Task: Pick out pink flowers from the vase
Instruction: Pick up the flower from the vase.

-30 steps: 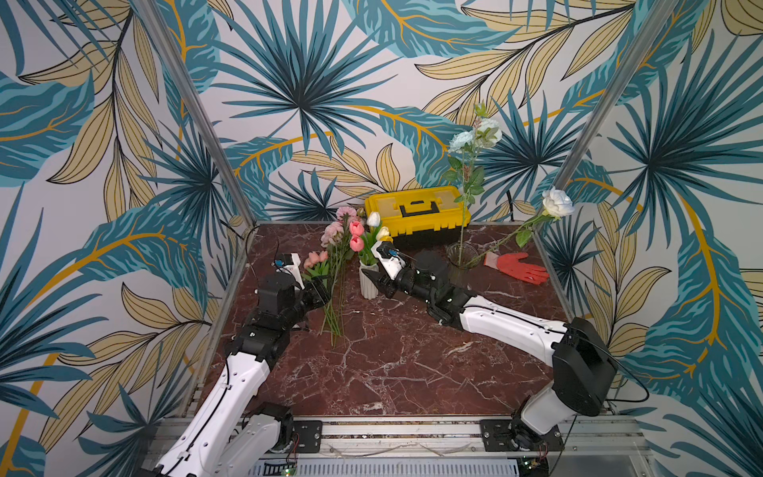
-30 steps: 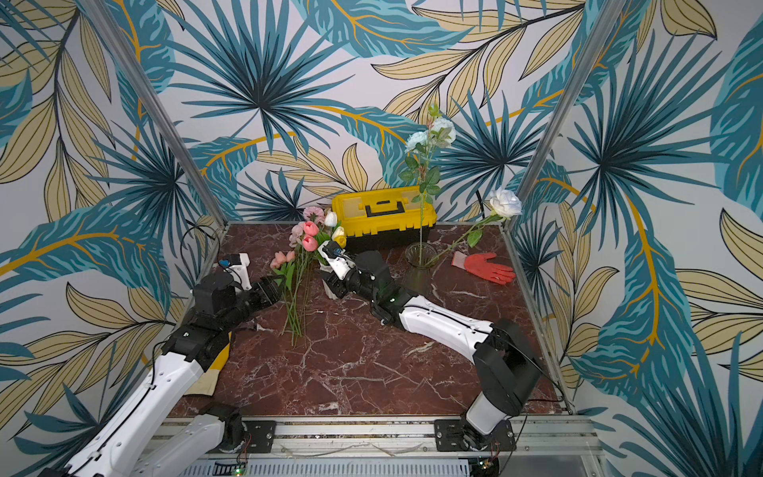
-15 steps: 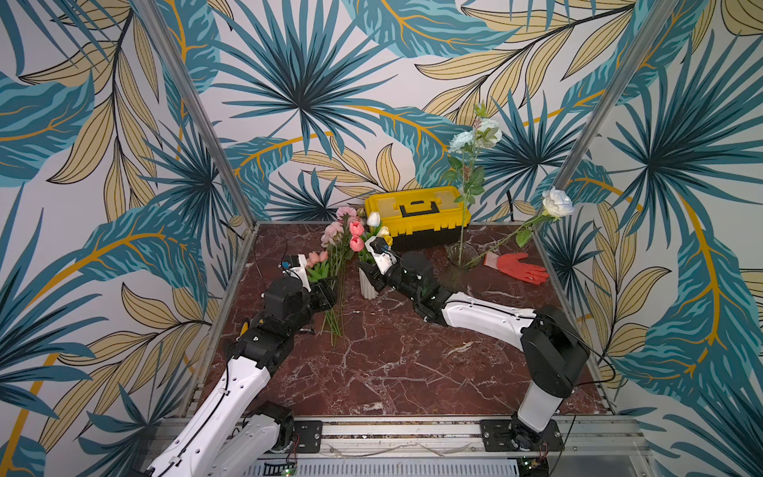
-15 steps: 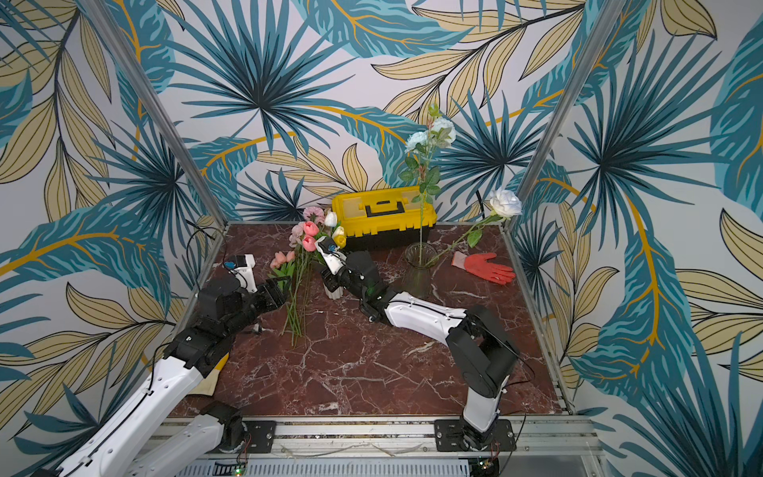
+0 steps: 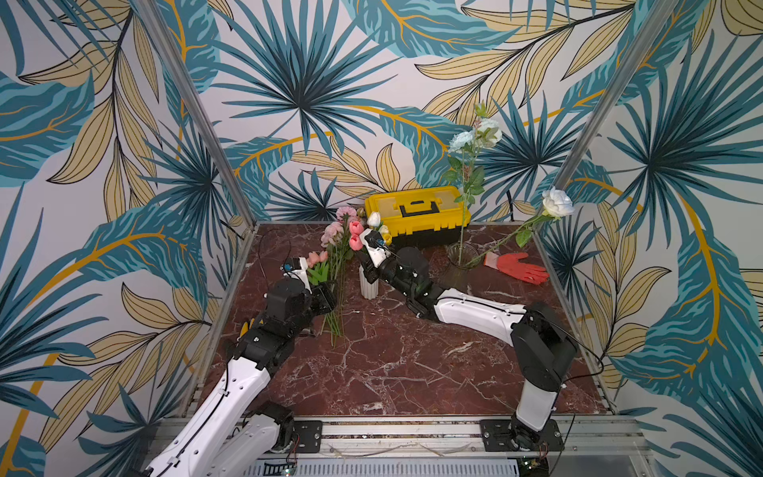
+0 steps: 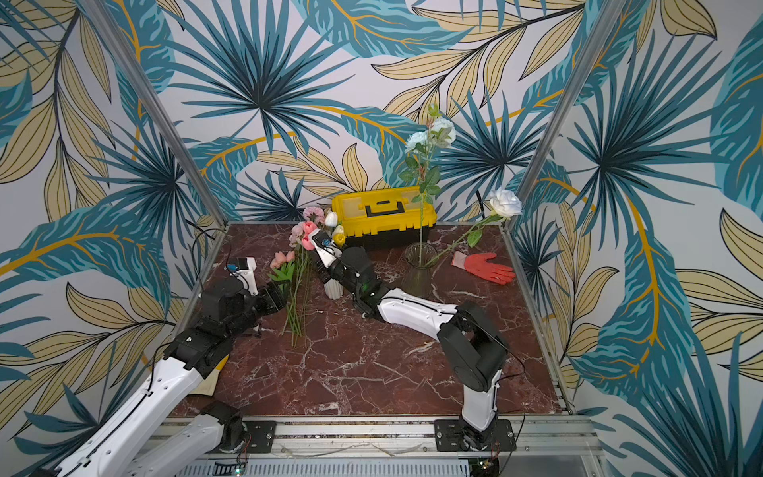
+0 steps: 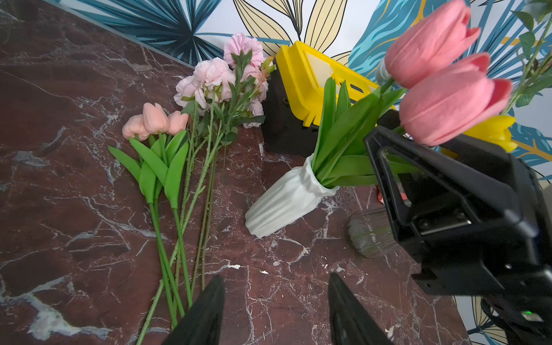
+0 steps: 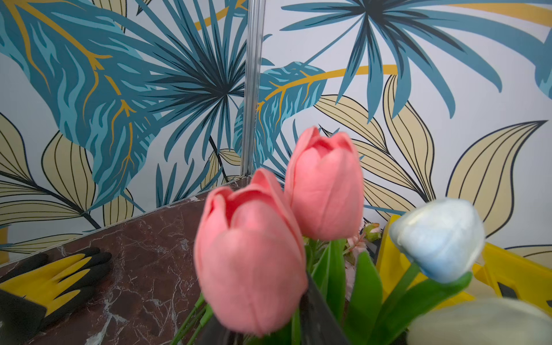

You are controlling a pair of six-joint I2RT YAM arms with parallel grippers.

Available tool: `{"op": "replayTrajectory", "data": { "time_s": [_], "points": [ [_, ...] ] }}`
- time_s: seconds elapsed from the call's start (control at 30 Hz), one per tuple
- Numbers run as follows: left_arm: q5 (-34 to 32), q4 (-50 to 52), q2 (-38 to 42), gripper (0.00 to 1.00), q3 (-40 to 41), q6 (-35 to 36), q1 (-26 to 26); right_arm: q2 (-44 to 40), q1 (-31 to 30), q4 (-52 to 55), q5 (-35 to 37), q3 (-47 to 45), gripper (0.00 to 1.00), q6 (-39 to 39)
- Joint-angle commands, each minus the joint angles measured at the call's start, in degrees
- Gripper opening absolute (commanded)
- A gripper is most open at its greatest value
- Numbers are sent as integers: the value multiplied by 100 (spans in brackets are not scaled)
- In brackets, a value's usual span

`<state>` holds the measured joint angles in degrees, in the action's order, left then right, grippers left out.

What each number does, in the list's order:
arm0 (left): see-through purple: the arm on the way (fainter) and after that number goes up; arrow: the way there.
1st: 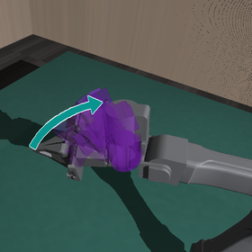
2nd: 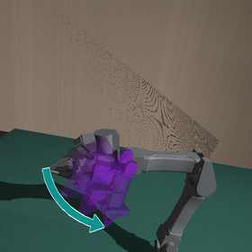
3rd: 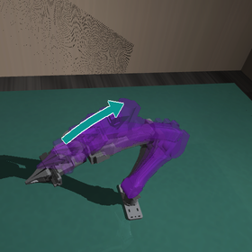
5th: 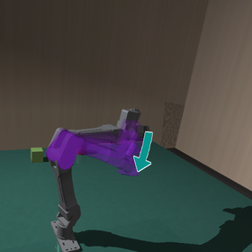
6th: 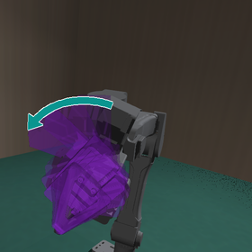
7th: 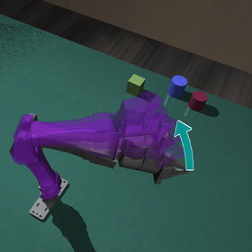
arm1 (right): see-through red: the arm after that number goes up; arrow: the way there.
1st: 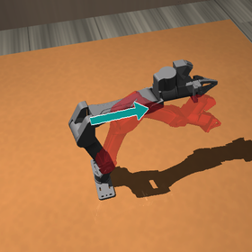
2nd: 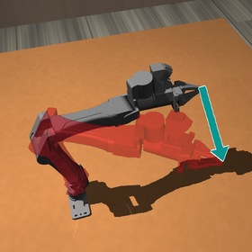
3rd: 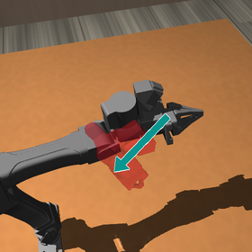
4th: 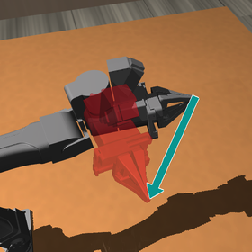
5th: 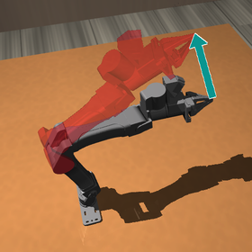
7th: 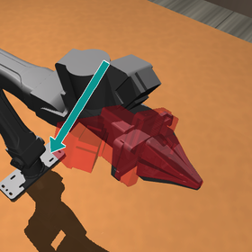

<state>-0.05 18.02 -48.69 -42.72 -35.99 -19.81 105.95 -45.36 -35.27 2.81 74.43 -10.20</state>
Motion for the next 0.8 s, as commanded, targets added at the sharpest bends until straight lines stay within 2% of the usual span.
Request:
{"op": "replayTrajectory", "data": {
  "time_s": [0.0,0.17,0.43,0.77],
  "points": [
    [-12,65,103,56,-197,116,-24,114,-25,-46,132,142,25,-139],
    [-37,71,121,56,-210,127,-28,51,-25,-121,184,25,15,-106],
    [103,10,127,56,-271,218,-27,-304,-25,-72,203,-69,10,-115],
    [141,-70,263,56,-307,422,-31,-694,-25,503,212,117,7,-96]
  ]
}}
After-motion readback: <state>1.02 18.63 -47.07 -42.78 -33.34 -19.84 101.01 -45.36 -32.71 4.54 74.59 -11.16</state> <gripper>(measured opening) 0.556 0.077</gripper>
